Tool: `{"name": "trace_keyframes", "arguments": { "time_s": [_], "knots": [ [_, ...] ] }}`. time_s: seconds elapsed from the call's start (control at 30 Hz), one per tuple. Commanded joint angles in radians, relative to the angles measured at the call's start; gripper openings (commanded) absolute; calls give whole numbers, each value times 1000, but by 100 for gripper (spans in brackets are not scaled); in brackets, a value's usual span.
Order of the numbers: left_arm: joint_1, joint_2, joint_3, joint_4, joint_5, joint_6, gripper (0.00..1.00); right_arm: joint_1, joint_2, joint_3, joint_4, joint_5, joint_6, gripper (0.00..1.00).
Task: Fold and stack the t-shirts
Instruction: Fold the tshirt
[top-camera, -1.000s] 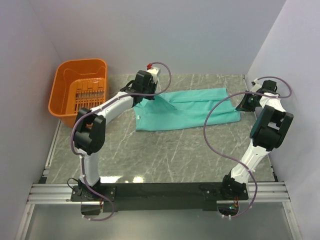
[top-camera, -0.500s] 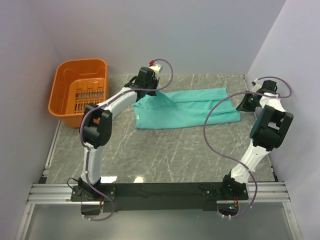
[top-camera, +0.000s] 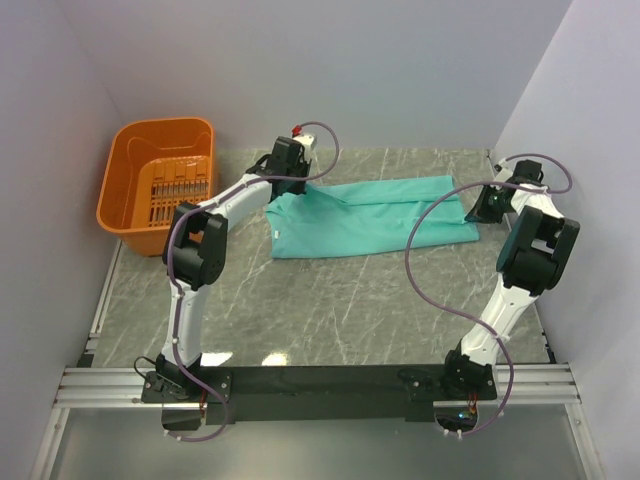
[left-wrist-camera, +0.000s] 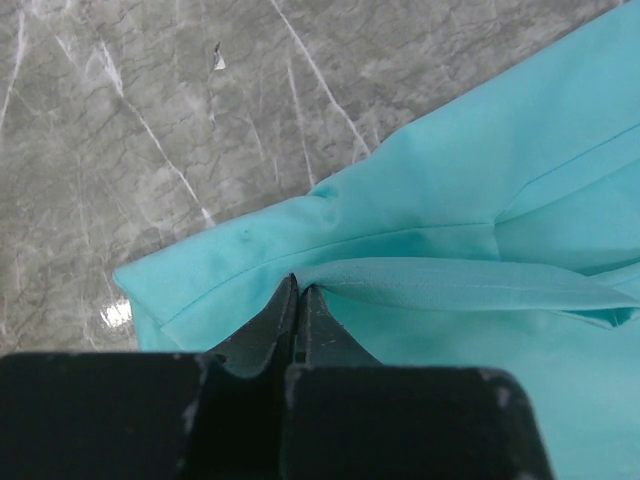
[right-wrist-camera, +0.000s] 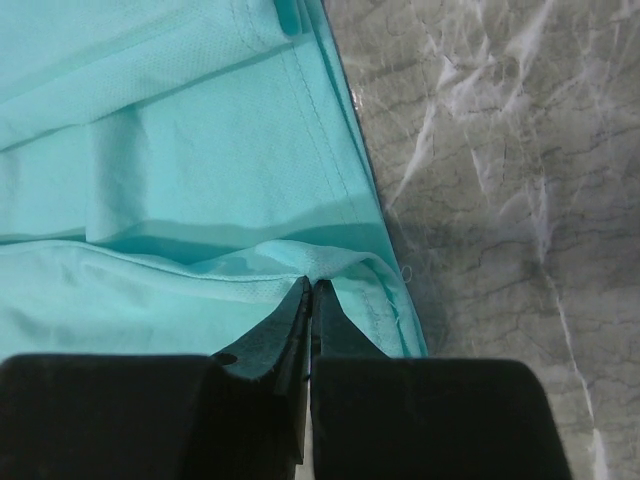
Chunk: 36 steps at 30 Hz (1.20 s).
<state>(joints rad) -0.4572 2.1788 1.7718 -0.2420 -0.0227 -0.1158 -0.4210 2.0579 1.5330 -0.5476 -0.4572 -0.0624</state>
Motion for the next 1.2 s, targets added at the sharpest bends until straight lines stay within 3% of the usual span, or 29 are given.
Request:
{"name": "trace_keyframes", "arguments": {
  "time_s": [0.0, 1.17],
  "knots": [
    [6, -2, 44, 26, 15, 2, 1, 10, -1, 52, 25, 6, 15, 0],
    [20, 58, 81, 44, 26, -18, 1, 11, -1, 62, 31, 34, 30, 2]
  ]
}}
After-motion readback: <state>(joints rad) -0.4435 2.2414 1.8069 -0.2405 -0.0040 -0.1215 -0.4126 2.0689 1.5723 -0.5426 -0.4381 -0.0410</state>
